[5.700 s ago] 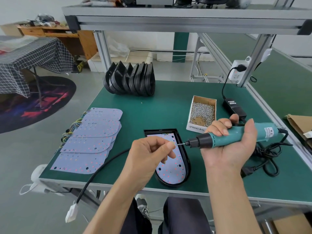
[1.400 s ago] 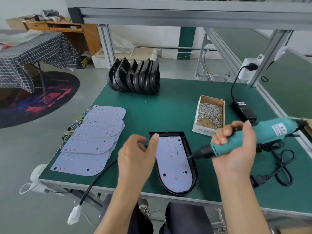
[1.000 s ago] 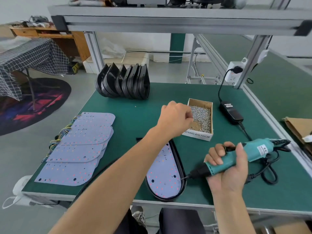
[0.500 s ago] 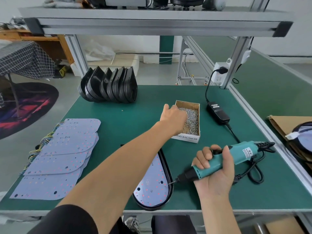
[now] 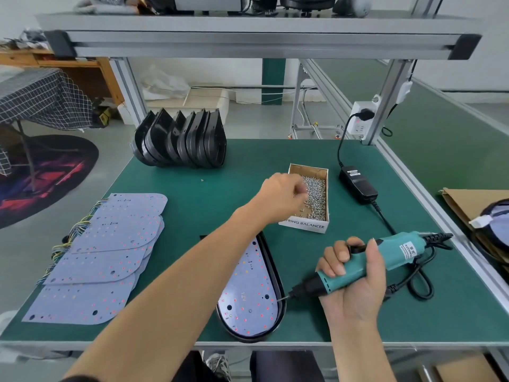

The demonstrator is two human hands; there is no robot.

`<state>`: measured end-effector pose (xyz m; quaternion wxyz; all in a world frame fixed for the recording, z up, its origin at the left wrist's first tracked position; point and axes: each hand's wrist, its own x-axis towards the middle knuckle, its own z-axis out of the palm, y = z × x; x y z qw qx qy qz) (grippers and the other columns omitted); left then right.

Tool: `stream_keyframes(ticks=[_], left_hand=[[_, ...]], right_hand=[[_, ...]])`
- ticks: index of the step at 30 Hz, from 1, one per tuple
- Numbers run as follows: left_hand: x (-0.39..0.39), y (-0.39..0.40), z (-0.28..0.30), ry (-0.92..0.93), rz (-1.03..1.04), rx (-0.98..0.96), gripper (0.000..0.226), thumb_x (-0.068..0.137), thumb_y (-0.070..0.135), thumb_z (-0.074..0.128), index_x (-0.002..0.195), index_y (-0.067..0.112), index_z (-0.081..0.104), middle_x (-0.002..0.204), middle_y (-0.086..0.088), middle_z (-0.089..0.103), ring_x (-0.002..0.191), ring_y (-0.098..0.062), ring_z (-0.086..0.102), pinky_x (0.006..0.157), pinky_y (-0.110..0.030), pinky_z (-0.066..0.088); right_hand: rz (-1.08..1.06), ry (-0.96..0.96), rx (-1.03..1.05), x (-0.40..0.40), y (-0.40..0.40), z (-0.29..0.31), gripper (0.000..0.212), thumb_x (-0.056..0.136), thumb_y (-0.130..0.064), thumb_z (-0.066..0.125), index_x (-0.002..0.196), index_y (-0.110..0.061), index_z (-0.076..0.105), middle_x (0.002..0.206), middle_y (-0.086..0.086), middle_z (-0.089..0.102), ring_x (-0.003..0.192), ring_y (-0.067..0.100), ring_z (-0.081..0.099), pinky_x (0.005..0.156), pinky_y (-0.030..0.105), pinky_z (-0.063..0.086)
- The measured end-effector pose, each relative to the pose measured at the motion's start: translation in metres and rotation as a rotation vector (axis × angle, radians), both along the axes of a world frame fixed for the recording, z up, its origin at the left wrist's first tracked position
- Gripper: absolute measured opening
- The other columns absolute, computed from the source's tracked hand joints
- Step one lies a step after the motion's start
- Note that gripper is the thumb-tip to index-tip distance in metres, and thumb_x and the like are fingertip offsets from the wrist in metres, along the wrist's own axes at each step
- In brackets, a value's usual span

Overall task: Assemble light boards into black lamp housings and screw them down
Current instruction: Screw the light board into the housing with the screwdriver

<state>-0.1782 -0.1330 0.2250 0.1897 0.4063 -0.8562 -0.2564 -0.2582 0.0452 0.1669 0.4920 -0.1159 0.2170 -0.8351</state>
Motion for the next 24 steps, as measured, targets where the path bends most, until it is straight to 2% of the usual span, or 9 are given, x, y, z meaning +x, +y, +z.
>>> stream_keyframes(ticks=[2,5,10,13,17,22,24], left_hand=[[0.032,0.019,0.011,0.262,0.052,0.135,0.004,0.091,0.02,0.07,0.087,0.019,0.072,0.084,0.006,0.073,0.082,-0.01,0.067,0.076,-0.025,0.054],[0.087,0.057,0.017,0.46,0.112,0.196,0.01,0.086,0.024,0.079,0.079,0.024,0.072,0.078,0.007,0.075,0.067,0.002,0.063,0.065,-0.009,0.046],[0.147,0.116,0.008,0.662,0.202,0.345,0.014,0.078,0.042,0.075,0.084,0.03,0.074,0.082,0.003,0.077,0.076,-0.009,0.068,0.073,-0.021,0.05],[0.151,0.137,0.0,0.74,0.259,0.367,0.019,0.08,0.048,0.071,0.083,0.03,0.075,0.078,0.004,0.075,0.065,-0.005,0.057,0.067,-0.019,0.043],[0.141,0.152,-0.003,0.89,0.292,0.427,0.029,0.083,0.051,0.07,0.079,0.022,0.073,0.076,0.001,0.072,0.059,-0.012,0.043,0.06,-0.027,0.036],[0.132,0.164,0.0,0.975,0.336,0.534,0.041,0.084,0.059,0.068,0.07,0.021,0.067,0.077,-0.003,0.065,0.062,-0.019,0.038,0.055,-0.027,0.027],[0.13,0.168,0.0,0.987,0.35,0.551,0.043,0.084,0.062,0.066,0.068,0.022,0.066,0.077,-0.002,0.064,0.061,-0.018,0.037,0.054,-0.021,0.028]], right_hand=[[-0.009,0.001,0.01,0.0,0.001,0.001,0.024,0.091,-0.042,0.067,0.086,-0.018,0.063,0.069,-0.003,0.046,0.05,0.008,0.039,0.047,0.019,0.04],[-0.01,0.0,0.012,0.003,0.003,0.004,0.024,0.09,-0.042,0.068,0.084,-0.019,0.063,0.069,-0.003,0.046,0.05,0.007,0.039,0.047,0.019,0.04],[0.001,-0.025,-0.023,0.015,0.004,0.023,0.023,0.093,-0.042,0.064,0.085,-0.02,0.061,0.069,-0.006,0.044,0.052,0.006,0.037,0.048,0.019,0.039],[0.009,-0.088,-0.084,0.025,0.002,0.045,0.028,0.1,-0.042,0.057,0.083,-0.02,0.06,0.068,-0.007,0.045,0.052,0.006,0.038,0.049,0.018,0.039],[-0.013,-0.18,-0.167,0.038,-0.005,0.078,0.027,0.097,-0.041,0.059,0.083,-0.018,0.058,0.068,-0.007,0.047,0.053,0.006,0.04,0.05,0.017,0.039],[-0.057,-0.192,-0.199,0.048,-0.009,0.1,0.026,0.092,-0.041,0.059,0.08,-0.017,0.059,0.065,-0.005,0.048,0.051,0.007,0.041,0.048,0.019,0.04],[-0.061,-0.179,-0.197,0.051,-0.009,0.102,0.026,0.091,-0.041,0.059,0.079,-0.018,0.059,0.065,-0.005,0.048,0.05,0.007,0.041,0.047,0.019,0.039]])
